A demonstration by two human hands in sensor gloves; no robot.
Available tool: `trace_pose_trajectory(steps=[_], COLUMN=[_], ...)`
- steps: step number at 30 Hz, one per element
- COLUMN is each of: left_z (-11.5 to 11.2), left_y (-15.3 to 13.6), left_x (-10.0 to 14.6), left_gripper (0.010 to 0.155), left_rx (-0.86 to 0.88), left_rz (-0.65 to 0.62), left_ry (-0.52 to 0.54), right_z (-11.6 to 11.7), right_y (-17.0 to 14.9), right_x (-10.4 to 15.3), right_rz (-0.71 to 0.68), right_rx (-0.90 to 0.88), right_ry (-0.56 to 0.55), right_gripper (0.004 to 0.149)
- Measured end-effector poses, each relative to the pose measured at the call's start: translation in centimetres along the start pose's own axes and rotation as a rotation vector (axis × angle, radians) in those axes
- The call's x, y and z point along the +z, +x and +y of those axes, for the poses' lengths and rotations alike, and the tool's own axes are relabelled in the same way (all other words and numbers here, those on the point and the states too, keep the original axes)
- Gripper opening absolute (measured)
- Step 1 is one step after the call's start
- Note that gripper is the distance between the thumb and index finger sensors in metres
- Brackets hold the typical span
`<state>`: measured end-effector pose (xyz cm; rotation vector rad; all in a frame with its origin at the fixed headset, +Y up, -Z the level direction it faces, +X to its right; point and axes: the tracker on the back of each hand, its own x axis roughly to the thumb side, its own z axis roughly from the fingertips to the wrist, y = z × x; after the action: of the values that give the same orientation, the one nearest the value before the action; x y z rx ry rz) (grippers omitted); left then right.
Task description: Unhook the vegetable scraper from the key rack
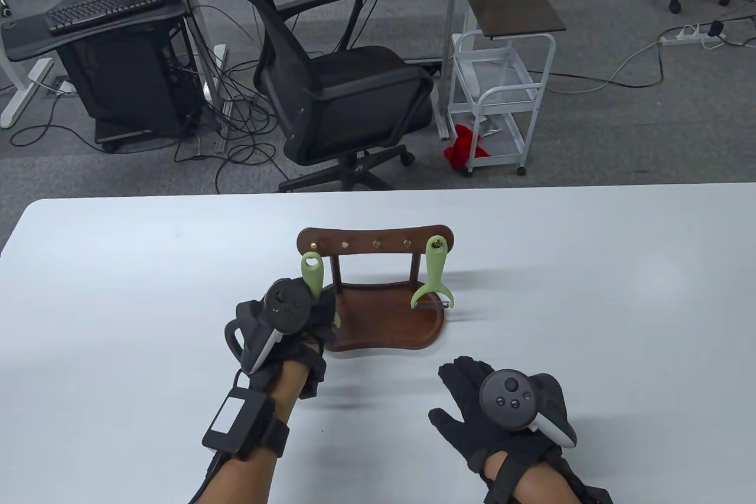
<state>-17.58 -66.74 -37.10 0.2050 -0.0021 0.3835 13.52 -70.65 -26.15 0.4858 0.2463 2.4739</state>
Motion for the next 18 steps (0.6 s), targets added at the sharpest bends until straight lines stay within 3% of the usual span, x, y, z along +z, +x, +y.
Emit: trace_pose_trajectory(steps=[5, 18], left_z=[0.1, 0.8], left_y=[1.4, 3.0], left_x=[2.5, 9.5], left_gripper=[0.049, 0.05], left_rx=[-0.029, 0.059], left_rz=[-0.088, -0.128], left_ry=[0.037, -0.06], right_z=[-0.2, -0.1], right_y=[0.4, 0.8], right_x=[0.2, 0.5], right_rz=[-0.018, -0.034], right_rx=[0.005, 0.032], right_ry=[-0.018, -0.033], right_gripper=[0.075, 0.075])
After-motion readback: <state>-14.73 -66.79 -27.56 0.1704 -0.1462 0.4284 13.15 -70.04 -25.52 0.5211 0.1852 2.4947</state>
